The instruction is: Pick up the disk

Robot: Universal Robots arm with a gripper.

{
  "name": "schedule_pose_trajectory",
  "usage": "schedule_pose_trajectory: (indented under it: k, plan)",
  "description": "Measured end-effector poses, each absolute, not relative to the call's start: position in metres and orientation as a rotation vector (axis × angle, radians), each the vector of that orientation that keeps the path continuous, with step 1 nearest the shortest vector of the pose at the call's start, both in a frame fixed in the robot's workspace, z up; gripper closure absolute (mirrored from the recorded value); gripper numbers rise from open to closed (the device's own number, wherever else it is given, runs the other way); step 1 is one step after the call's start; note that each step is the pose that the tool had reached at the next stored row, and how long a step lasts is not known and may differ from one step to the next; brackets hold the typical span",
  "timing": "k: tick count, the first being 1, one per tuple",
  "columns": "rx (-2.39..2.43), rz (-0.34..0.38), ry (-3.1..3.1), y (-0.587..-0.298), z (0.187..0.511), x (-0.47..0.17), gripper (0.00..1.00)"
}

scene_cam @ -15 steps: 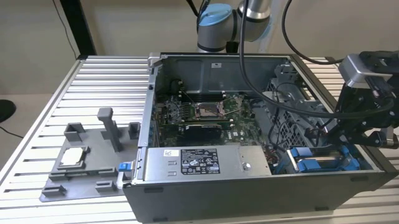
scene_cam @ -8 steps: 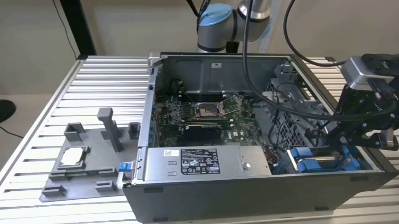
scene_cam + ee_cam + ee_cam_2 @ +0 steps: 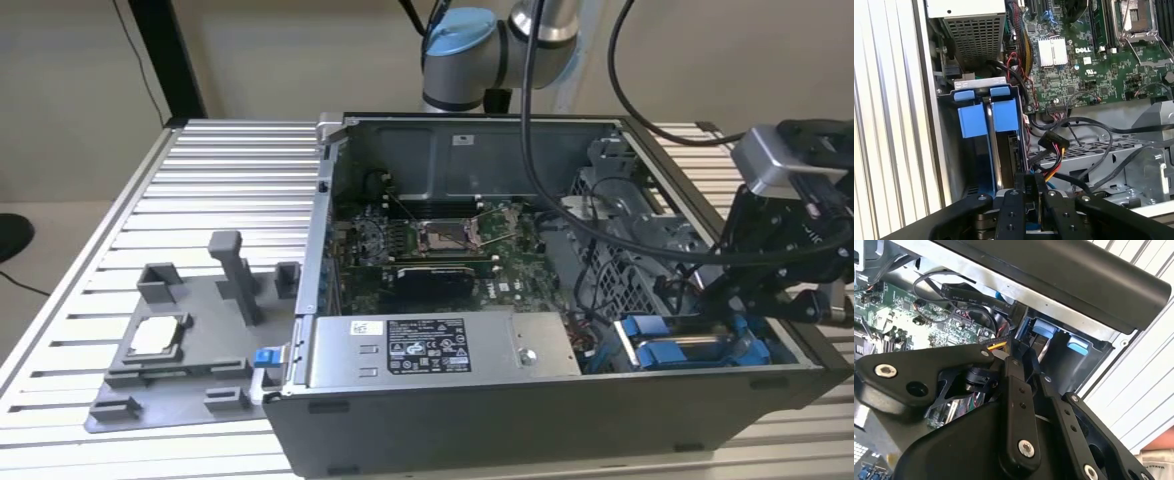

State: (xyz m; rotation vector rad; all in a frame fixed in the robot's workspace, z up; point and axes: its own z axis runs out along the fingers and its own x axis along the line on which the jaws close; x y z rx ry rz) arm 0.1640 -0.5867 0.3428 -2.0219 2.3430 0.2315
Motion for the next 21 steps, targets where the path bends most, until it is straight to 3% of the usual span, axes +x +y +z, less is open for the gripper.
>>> schedule_pose_trajectory:
  k: [21]
  plan:
    - [-2.022,0.227,2.339,-0.5905,0.3388,0.1598,1.0]
